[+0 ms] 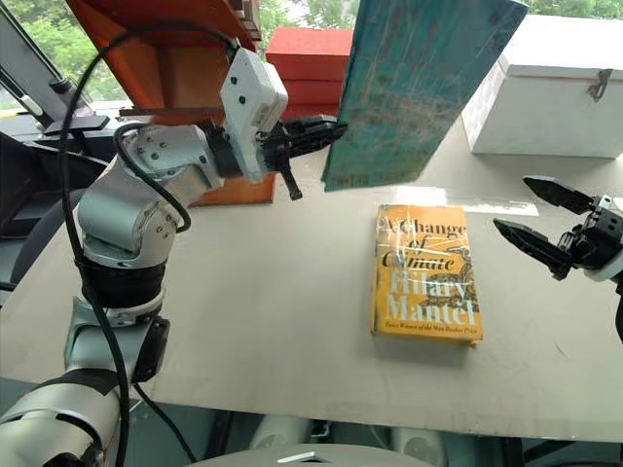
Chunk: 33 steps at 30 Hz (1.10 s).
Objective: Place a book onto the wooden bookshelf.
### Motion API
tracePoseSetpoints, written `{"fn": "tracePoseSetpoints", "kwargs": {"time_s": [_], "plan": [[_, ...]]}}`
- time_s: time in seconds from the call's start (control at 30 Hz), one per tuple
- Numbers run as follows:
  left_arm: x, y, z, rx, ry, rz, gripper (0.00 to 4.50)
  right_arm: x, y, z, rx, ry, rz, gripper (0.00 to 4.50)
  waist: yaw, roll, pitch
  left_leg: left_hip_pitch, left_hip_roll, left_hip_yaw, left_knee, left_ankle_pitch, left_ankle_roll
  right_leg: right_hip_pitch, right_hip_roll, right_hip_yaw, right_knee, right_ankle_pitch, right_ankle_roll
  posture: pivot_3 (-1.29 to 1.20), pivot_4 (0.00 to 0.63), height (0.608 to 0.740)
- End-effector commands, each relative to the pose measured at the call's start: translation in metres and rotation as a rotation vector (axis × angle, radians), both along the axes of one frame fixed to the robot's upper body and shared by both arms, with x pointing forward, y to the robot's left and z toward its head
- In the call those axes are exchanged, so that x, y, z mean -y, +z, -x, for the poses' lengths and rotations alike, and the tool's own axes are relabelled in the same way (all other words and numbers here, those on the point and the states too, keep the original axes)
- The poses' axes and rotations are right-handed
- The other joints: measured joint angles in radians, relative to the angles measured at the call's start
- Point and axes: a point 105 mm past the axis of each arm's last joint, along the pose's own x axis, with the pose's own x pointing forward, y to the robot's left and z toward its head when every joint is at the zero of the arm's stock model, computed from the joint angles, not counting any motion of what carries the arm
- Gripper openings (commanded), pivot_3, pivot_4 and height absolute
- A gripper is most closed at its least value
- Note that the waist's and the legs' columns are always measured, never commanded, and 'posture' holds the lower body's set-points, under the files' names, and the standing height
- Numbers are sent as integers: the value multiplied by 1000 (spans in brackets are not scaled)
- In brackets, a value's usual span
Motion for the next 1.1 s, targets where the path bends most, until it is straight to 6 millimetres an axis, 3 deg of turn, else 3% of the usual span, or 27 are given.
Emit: {"fn": "tracePoseSetpoints", "kwargs": {"time_s": [0.03,0.2,0.4,0.7,0.83,1.0,1.1], "plan": [[-15,35,6,319,99,-126,82,-2,17,-6,40,26,-68,4500,0,0,0,0,0,0,0,0,0,0,0,0,0,0,0,0,150,718],[-52,59,2,529,294,-313,82,-12,28,-18,32,109,-146,4500,0,0,2,0,0,1,-1,0,0,-1,1,0,1,0,0,0,150,718],[-85,64,0,546,462,-461,82,-27,43,-29,41,208,-228,4500,1,-1,3,-2,1,1,0,0,1,-2,1,-1,0,0,1,0,150,718],[-141,39,2,467,686,-650,82,-32,43,-44,23,255,-255,4500,-1,-2,4,-2,1,1,-1,0,1,-3,1,-2,1,0,1,0,150,718],[-179,17,7,349,812,-732,82,-35,39,-48,19,270,-258,4500,-4,-2,5,-3,2,1,-1,0,1,-3,1,-2,1,0,1,0,150,718],[-191,-2,11,320,843,-764,82,-38,39,-51,24,293,-250,4500,-6,-2,5,-2,2,2,-1,0,1,-4,1,-1,2,0,1,0,150,718],[-202,5,15,309,861,-774,82,-38,39,-52,29,296,-249,4500,-11,-2,5,-1,2,3,-1,0,1,-4,1,-1,3,0,1,0,150,718]]}}
